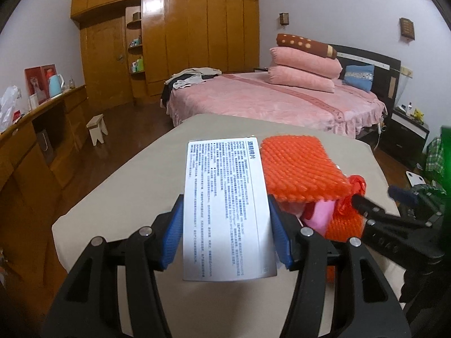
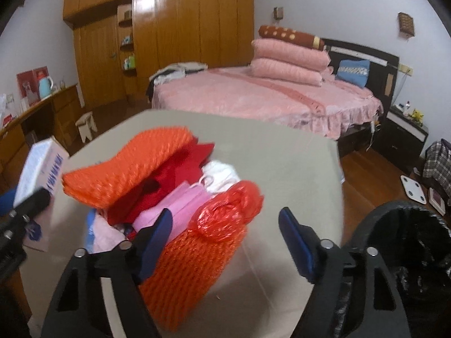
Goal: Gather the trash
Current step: 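Carry the white box with the left tool and drop it into the bin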
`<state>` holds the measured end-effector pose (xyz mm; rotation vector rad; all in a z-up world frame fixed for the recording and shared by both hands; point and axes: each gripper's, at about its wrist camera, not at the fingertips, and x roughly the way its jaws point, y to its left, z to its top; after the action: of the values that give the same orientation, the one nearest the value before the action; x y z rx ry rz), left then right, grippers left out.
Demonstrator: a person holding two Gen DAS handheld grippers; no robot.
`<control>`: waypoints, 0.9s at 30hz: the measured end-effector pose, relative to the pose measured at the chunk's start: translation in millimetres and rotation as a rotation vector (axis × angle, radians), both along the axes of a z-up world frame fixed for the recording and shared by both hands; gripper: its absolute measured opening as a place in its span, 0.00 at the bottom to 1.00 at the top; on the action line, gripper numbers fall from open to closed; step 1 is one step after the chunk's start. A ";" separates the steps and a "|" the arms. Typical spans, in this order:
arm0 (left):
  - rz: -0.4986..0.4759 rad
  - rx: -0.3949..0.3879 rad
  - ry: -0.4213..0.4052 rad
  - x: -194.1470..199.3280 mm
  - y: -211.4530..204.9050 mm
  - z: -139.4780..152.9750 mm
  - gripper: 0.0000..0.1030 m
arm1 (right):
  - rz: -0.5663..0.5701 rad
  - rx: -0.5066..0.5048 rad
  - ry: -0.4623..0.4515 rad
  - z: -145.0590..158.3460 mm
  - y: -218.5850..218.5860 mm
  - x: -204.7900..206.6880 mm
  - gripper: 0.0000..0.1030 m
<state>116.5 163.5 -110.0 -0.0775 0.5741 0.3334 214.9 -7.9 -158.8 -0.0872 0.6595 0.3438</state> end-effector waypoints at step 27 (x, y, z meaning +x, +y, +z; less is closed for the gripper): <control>-0.165 0.005 -0.088 -21.0 -71.4 53.7 0.53 | 0.038 0.165 -0.139 80.4 -84.6 -51.8 0.12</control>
<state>95.5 92.1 -56.2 -0.0397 0.4885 0.1699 163.1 -92.4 -78.4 0.0334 0.4910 0.4235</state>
